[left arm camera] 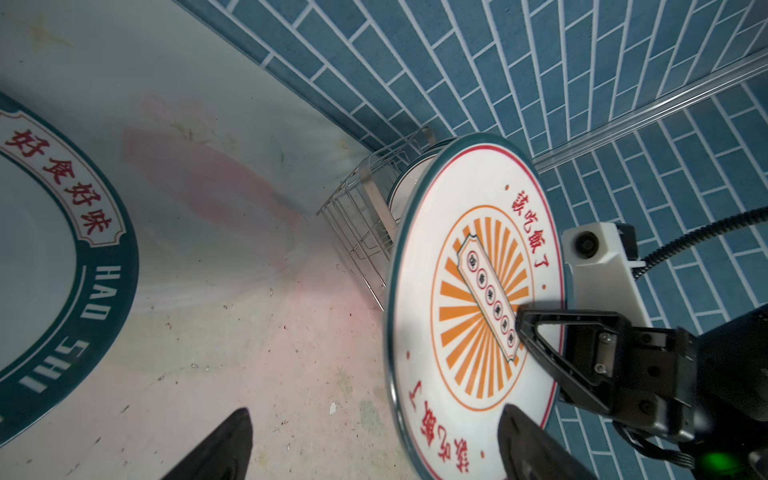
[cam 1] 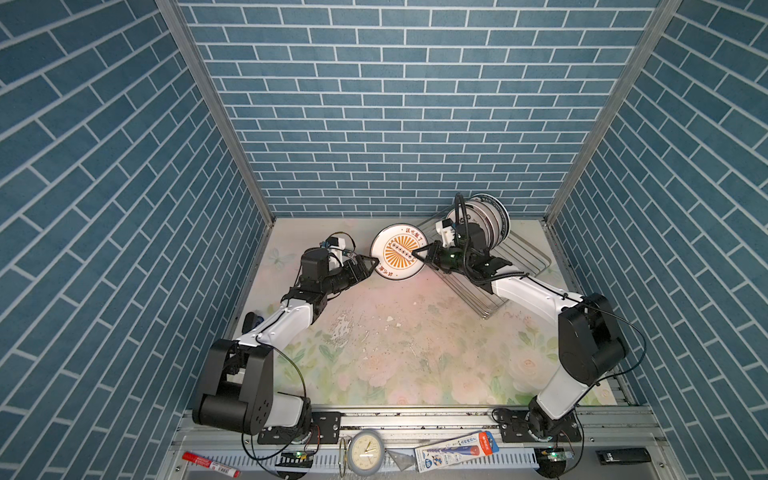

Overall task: Unload the plates from the dish rack
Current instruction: 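Close the left gripper on the sunburst plate rim held by the right gripper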

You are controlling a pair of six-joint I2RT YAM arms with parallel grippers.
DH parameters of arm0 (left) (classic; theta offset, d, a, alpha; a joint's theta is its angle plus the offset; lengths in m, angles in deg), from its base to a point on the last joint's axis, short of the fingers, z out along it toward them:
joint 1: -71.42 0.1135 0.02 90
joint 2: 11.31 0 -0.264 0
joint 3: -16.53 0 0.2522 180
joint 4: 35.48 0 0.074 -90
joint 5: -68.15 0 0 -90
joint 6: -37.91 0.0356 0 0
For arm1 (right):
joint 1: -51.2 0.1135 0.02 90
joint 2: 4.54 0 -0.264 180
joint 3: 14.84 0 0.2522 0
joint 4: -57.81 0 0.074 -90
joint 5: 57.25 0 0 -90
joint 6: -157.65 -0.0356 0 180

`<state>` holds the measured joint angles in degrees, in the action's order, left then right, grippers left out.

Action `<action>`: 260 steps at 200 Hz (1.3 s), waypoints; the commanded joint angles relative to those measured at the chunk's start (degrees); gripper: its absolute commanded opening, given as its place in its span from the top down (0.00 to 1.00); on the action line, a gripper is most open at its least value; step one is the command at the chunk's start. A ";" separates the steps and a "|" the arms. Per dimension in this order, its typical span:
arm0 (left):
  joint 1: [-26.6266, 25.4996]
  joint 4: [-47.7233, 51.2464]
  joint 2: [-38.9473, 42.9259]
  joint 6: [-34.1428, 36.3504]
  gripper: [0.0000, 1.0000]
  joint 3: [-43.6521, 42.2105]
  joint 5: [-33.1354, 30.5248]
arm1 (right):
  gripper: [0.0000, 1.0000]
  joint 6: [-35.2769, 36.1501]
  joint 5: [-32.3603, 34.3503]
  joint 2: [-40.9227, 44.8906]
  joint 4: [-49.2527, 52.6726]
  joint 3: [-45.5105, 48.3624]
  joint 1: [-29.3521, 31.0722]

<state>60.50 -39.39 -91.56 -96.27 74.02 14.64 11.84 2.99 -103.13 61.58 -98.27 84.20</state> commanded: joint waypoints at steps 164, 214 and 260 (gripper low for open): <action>-0.42 -3.87 -2.81 -3.37 0.84 0.18 5.24 | 0.97 -6.55 -5.90 -6.09 -11.71 -0.39 3.13; -0.20 -0.62 -2.37 -3.44 0.99 1.15 4.64 | 0.71 -5.71 -6.02 -6.44 -11.67 -0.98 3.22; 0.02 3.35 -1.91 -3.14 1.00 2.33 3.87 | 0.63 -5.23 -6.06 -7.56 -11.29 -1.51 3.22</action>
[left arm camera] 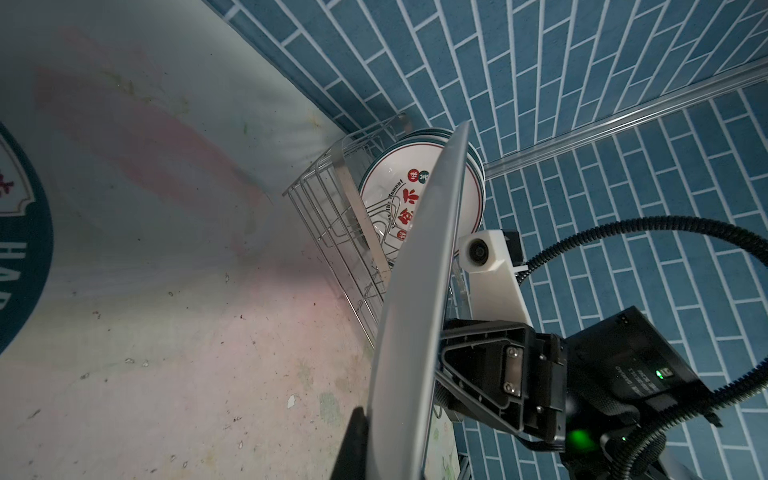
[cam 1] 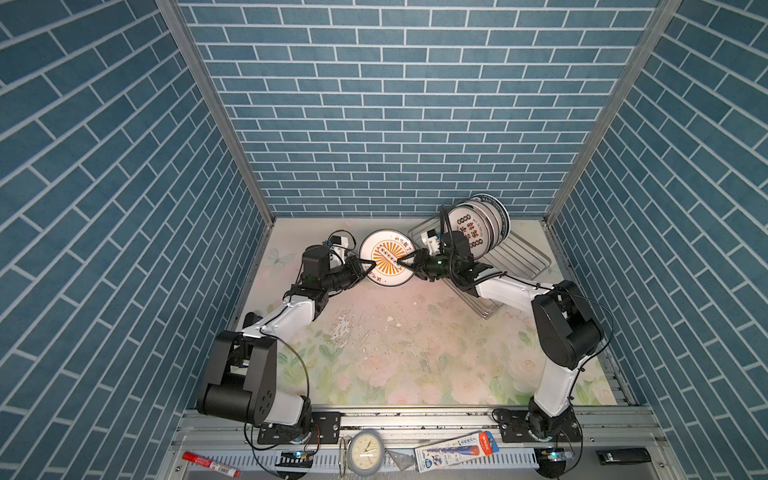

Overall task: Unload the plates from the dish rack
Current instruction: 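Close the left gripper on the sunburst plate rim held by the right gripper, then open the right gripper and withdraw it to the rack while the left carries the plate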

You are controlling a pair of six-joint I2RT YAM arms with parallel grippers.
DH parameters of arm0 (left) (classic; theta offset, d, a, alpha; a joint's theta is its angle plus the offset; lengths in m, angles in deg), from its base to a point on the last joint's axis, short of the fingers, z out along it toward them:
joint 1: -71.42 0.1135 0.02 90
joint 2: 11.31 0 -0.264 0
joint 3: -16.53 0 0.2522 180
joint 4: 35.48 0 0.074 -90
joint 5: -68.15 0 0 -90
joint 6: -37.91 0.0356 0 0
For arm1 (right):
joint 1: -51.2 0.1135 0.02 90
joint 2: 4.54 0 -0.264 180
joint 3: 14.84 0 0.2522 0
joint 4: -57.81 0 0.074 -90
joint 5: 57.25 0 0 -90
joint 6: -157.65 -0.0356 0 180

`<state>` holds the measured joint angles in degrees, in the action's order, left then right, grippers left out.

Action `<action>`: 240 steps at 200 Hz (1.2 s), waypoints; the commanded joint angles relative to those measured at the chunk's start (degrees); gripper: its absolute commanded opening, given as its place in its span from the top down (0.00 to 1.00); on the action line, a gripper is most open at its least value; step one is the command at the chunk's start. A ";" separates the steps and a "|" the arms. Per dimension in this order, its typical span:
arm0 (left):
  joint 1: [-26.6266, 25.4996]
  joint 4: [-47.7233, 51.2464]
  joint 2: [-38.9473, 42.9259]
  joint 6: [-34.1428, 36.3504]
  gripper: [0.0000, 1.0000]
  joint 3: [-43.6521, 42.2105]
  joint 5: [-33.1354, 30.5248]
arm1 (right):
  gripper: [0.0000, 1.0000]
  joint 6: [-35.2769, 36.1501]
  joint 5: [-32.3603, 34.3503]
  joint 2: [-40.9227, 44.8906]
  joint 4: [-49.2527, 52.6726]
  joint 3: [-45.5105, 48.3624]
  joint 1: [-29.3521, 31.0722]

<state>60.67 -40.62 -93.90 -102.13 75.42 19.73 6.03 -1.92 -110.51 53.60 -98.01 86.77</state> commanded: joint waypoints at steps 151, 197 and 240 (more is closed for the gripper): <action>14.13 16.12 6.56 5.29 1.00 1.43 -2.92 | 0.01 25.06 16.26 4.27 37.53 -15.53 0.55; 19.32 17.93 3.81 6.95 1.00 2.44 -4.85 | 0.01 33.55 25.95 9.36 49.84 -17.66 0.56; 21.35 17.05 -0.70 7.06 1.00 3.82 -4.33 | 0.01 37.00 31.32 13.30 53.76 -16.85 0.56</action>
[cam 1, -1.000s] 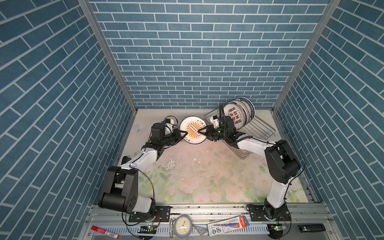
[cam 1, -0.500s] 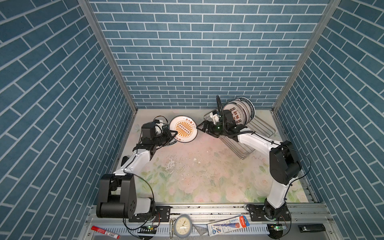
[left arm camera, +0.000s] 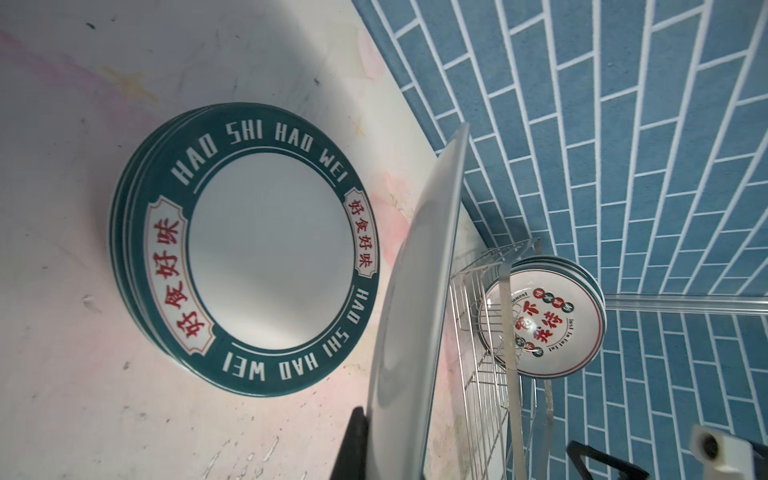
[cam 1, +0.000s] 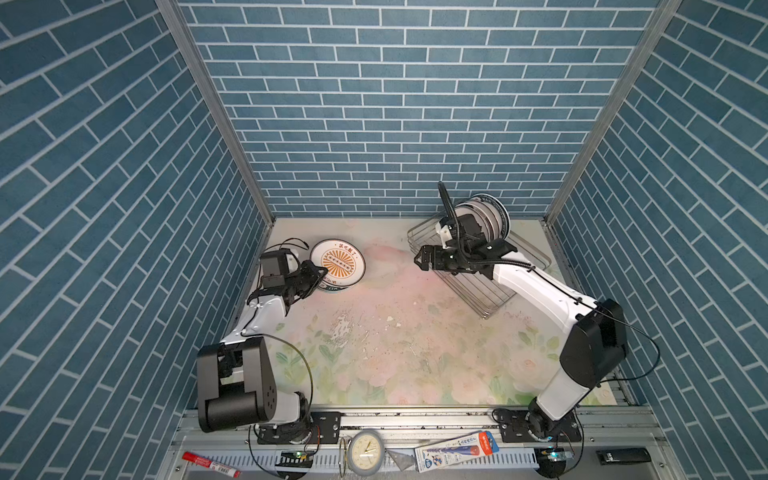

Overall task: Unload the plates from the dish rack
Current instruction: 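Open the right gripper and withdraw it to the rack while the left carries the plate, then lower the sunburst plate onto the standing plate stack with the left gripper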

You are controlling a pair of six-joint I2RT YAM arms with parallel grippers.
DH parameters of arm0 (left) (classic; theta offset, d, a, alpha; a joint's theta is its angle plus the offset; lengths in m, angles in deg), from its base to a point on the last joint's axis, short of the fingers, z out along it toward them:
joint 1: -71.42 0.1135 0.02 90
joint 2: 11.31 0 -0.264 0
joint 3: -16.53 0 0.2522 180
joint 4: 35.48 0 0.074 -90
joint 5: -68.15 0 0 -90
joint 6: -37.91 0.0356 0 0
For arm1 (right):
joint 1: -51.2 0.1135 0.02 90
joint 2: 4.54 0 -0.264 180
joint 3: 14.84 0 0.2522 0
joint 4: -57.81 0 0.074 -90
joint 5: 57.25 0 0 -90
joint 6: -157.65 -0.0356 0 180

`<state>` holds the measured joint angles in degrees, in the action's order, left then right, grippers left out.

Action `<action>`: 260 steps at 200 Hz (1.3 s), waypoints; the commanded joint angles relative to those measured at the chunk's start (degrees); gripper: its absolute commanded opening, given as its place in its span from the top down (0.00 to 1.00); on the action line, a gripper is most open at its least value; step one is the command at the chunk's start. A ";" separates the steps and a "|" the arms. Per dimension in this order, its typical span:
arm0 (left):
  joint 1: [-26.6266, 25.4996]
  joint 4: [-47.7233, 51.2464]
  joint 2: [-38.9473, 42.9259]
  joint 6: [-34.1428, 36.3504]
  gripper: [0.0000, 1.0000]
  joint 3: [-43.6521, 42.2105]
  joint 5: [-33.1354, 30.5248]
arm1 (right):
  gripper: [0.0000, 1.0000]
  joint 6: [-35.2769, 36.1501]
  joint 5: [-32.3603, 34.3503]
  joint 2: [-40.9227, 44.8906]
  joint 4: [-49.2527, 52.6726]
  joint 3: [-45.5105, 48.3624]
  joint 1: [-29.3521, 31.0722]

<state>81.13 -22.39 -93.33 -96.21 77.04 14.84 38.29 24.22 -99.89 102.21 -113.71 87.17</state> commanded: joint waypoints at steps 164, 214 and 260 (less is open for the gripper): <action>2.41 -0.26 -14.69 2.85 0.90 7.40 0.16 | 0.01 6.95 5.74 4.26 5.59 4.22 -0.53; 2.41 5.37 -14.66 5.05 0.66 9.13 -2.46 | 0.01 6.52 4.58 4.05 3.69 5.50 -0.68; 2.30 11.72 -16.21 8.08 0.58 12.15 -4.02 | 0.01 6.21 4.13 4.78 2.49 6.48 -0.90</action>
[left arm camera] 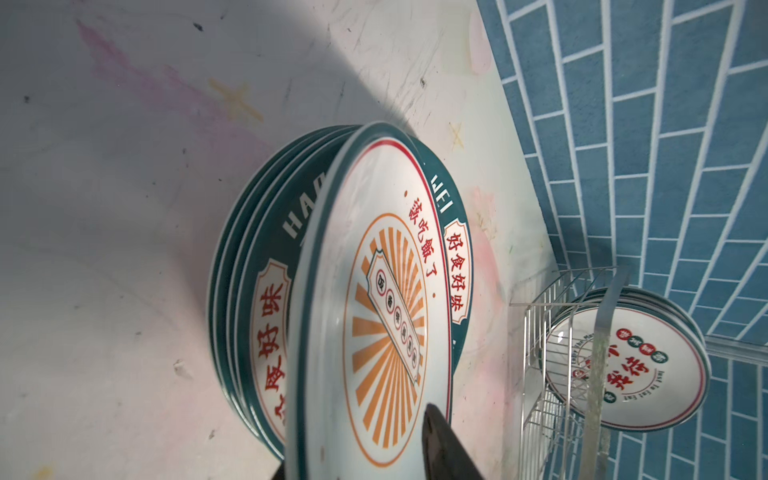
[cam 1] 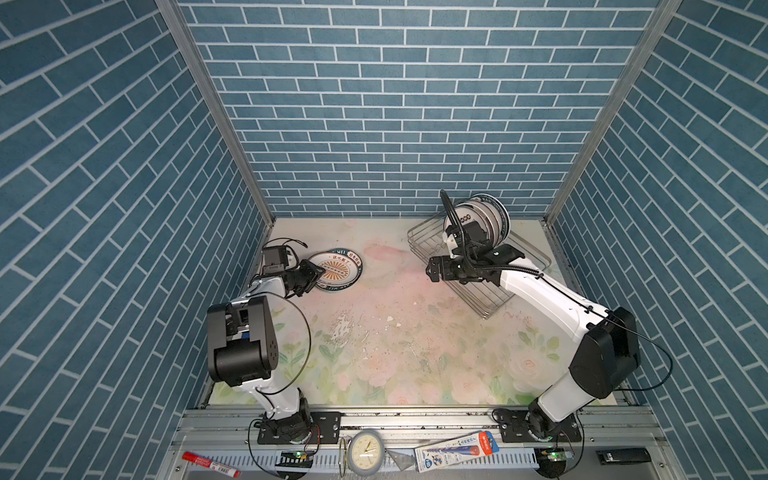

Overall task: Unload the plates from the dish rack
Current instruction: 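Lower the sunburst plate onto the standing plate stack with the left gripper, then open the left gripper and draw it back while the right moves along the rack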

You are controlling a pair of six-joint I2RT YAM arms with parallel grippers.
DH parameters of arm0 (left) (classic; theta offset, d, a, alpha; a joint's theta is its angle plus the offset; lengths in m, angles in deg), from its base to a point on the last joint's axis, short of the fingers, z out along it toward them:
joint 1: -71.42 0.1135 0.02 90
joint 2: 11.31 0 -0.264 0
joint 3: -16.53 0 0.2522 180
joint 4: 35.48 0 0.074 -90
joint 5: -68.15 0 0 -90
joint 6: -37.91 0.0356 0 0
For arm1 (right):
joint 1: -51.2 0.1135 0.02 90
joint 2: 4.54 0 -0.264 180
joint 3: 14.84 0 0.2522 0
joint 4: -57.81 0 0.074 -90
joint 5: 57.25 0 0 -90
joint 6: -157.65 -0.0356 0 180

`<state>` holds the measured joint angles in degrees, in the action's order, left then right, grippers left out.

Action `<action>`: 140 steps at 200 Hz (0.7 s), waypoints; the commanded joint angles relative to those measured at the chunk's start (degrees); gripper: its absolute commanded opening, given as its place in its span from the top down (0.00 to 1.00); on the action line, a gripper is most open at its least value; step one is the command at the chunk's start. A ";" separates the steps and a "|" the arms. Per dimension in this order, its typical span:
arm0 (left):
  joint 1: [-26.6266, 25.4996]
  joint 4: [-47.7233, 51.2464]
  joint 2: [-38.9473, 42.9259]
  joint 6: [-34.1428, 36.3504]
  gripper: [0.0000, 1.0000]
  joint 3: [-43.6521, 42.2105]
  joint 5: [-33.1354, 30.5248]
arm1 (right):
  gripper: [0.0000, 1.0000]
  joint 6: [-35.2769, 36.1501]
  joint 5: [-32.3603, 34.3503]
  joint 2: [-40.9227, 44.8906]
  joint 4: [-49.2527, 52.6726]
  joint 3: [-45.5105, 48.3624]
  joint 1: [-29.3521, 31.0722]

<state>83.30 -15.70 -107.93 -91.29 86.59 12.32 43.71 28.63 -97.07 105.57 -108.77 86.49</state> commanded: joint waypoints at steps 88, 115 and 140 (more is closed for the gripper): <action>-1.45 18.30 -3.04 9.94 0.52 9.50 -9.04 | 0.01 0.74 -2.47 1.39 -2.18 2.16 -0.48; -1.84 20.35 -4.26 11.12 0.51 11.19 -10.75 | 0.01 0.70 -2.81 1.54 -2.34 2.15 -0.57; -2.10 22.19 -6.76 12.46 0.50 13.66 -10.98 | 0.01 0.92 -3.00 1.89 -2.33 2.30 -0.61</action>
<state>81.74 2.75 -112.12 -81.54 98.04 2.97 43.71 26.62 -96.77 103.65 -107.87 86.12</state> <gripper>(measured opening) 0.495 0.989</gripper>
